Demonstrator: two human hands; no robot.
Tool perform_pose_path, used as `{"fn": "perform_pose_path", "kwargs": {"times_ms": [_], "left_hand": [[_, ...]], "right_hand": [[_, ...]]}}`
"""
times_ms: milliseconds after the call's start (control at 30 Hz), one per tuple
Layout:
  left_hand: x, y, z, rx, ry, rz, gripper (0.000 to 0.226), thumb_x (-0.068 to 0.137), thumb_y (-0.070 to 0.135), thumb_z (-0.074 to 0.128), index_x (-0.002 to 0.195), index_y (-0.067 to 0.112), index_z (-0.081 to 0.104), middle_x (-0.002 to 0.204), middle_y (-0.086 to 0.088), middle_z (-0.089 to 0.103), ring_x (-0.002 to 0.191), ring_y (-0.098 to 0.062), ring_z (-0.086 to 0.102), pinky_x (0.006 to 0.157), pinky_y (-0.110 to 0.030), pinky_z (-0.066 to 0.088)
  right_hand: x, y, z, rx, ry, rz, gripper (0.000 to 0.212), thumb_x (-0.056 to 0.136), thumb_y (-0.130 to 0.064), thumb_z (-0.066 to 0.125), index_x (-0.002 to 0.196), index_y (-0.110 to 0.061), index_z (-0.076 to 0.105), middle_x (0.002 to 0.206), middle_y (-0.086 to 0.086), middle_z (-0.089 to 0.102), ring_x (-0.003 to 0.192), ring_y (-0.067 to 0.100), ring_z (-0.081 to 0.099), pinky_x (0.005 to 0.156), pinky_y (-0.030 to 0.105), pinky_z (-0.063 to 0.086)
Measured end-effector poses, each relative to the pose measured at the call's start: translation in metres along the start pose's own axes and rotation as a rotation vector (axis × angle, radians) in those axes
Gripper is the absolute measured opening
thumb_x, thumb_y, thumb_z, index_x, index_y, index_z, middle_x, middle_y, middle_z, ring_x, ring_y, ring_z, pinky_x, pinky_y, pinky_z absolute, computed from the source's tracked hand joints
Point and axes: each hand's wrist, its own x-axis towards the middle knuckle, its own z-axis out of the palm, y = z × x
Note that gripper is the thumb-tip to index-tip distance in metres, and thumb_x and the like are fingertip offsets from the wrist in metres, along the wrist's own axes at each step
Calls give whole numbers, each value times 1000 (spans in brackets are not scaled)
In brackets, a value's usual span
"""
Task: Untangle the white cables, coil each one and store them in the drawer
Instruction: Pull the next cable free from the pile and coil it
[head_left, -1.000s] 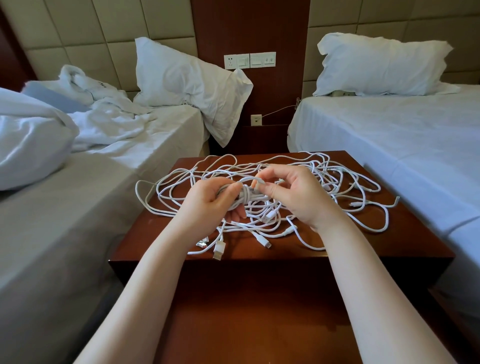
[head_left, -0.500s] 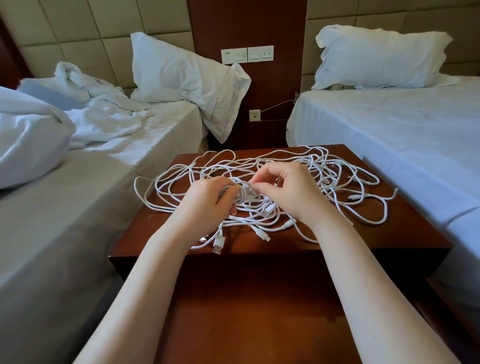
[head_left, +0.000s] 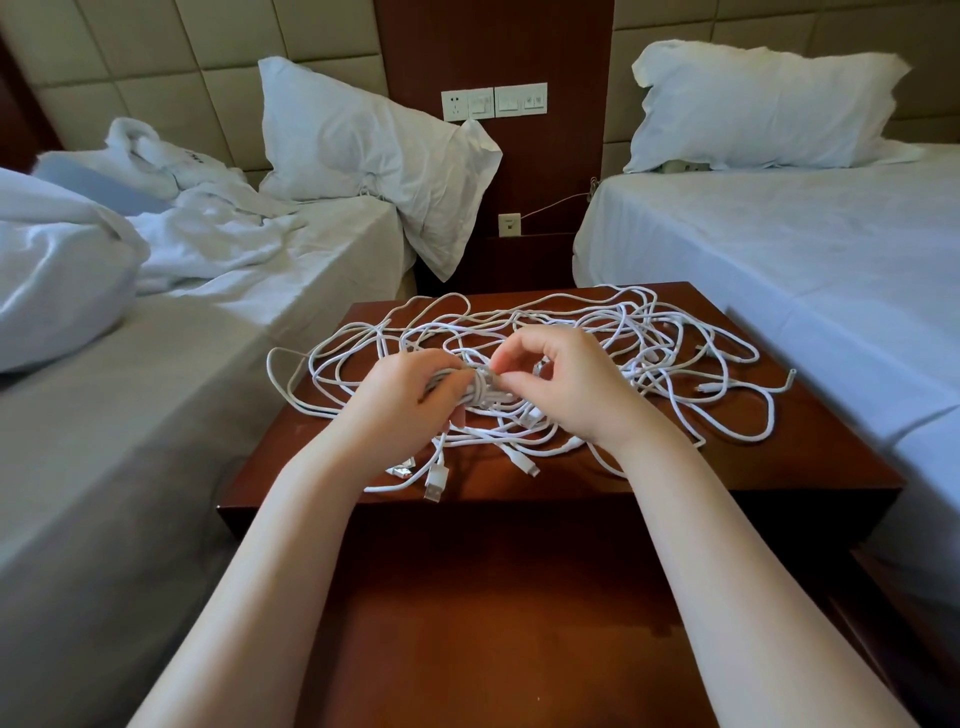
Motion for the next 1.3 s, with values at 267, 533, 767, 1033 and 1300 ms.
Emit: {"fn": "perform_pose_path", "kwargs": {"times_ms": [267, 533, 767, 1033, 1300], "left_hand": [[-6, -6, -20, -159, -142, -85, 26, 97, 18, 49, 81, 15, 68, 65, -2, 68, 54, -10, 59, 58, -42, 53], [-7, -6, -23, -169, -85, -61, 26, 97, 19, 50, 76, 19, 67, 64, -4, 68, 56, -13, 61, 59, -32, 52], [-5, 3, -14, -142, -23, -50, 27, 97, 20, 50, 76, 23, 66, 64, -1, 68, 56, -11, 58, 56, -29, 47], [-5, 1, -10, -154, -25, -78, 29, 98, 21, 49, 73, 22, 64, 68, -7, 70, 60, -20, 56, 58, -34, 46], [-3, 9, -13, -270, 51, -90, 24, 98, 19, 48, 84, 17, 67, 58, 3, 66, 60, -12, 59, 67, -36, 52]], "right_hand": [[1, -3, 14, 137, -24, 5, 11, 86, -8, 69, 84, -18, 66, 78, -10, 60, 73, -3, 55, 65, 8, 41], [-1, -11, 11, 108, -51, -10, 13, 87, -8, 69, 82, -20, 65, 76, -11, 59, 69, -4, 54, 64, 8, 41], [-1, -6, -1, 168, -11, 3, 8, 83, -5, 71, 82, -12, 76, 74, -9, 64, 74, 8, 60, 64, 12, 43], [1, 1, 12, 149, 110, -69, 8, 85, -10, 70, 81, -17, 72, 81, -11, 62, 79, 7, 59, 69, 12, 44], [4, -15, 8, 33, 180, -102, 8, 83, -8, 71, 77, -12, 69, 80, -8, 60, 76, 0, 56, 66, 10, 42]]}}
